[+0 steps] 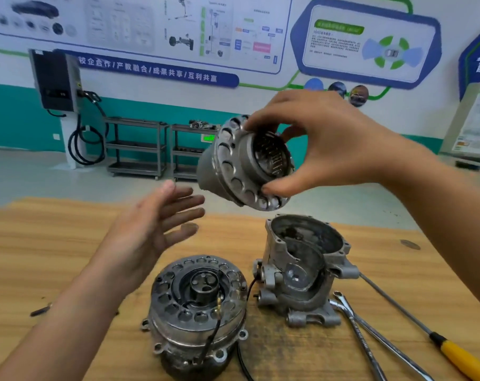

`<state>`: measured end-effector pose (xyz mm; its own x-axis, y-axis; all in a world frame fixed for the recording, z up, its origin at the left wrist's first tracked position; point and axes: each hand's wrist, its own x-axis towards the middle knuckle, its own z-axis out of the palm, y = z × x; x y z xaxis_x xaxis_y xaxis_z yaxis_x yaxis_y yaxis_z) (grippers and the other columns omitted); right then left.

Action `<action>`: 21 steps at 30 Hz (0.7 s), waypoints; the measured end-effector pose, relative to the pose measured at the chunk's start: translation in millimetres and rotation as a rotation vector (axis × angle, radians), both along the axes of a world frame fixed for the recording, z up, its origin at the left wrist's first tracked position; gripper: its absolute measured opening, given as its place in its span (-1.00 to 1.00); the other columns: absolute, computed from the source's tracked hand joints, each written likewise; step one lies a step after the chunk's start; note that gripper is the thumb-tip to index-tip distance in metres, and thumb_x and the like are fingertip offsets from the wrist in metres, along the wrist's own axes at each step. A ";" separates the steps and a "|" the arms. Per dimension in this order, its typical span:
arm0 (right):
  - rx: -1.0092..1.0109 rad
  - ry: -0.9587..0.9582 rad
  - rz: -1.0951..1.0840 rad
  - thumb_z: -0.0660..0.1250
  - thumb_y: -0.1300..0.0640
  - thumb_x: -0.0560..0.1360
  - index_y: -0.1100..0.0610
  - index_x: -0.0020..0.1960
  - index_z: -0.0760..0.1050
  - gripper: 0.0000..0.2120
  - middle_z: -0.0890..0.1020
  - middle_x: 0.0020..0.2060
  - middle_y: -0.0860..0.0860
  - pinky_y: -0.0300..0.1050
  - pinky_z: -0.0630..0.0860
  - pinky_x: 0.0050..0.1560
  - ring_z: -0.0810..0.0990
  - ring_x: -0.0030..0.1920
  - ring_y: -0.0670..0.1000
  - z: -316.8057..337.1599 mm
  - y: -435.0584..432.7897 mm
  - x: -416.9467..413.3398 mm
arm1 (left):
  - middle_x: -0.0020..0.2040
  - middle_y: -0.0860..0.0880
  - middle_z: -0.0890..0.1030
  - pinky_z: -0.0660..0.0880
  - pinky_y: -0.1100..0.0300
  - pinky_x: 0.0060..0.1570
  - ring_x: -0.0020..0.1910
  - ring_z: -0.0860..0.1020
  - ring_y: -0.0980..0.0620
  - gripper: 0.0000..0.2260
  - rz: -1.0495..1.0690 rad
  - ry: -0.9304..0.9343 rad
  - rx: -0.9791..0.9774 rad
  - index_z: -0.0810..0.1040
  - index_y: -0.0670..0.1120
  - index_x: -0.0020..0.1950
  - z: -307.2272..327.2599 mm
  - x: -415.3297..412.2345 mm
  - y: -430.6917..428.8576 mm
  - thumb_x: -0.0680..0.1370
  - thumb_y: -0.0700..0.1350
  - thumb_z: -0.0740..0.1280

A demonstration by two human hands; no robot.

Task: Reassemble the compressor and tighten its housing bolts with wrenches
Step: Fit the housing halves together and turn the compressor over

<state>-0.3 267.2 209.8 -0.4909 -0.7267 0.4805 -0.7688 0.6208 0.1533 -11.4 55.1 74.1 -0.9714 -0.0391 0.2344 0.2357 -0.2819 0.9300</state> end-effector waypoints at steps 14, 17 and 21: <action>-0.350 0.162 0.279 0.56 0.10 0.22 0.35 0.16 0.51 -0.41 0.55 0.00 0.24 -0.14 0.42 0.08 0.51 0.02 0.08 -71.8 -65.5 9.1 | 0.04 -0.08 0.66 0.61 0.05 -0.21 -0.07 0.64 -0.04 -0.54 -0.281 0.046 0.134 0.67 0.04 0.00 27.6 38.0 -25.5 0.34 0.30 0.22; -0.417 0.073 0.240 0.56 0.08 0.26 0.33 0.18 0.50 -0.40 0.57 0.04 0.21 -0.11 0.46 0.12 0.53 0.06 0.10 -90.6 -57.8 4.9 | -0.01 -0.11 0.66 0.60 0.08 -0.21 -0.08 0.63 -0.08 -0.59 -0.164 0.038 0.032 0.61 -0.04 0.05 26.8 30.0 -25.4 0.34 0.19 0.35; -0.856 -0.239 0.158 0.44 -0.08 0.33 0.05 0.20 0.45 -0.51 0.54 0.06 -0.06 -0.23 0.49 0.17 0.54 0.12 -0.06 -110.4 -20.2 2.8 | -0.08 0.00 0.60 0.54 0.24 -0.23 -0.15 0.60 0.06 -0.35 0.101 -0.002 -0.433 0.39 -0.18 0.32 17.7 17.0 -18.8 0.30 0.04 0.44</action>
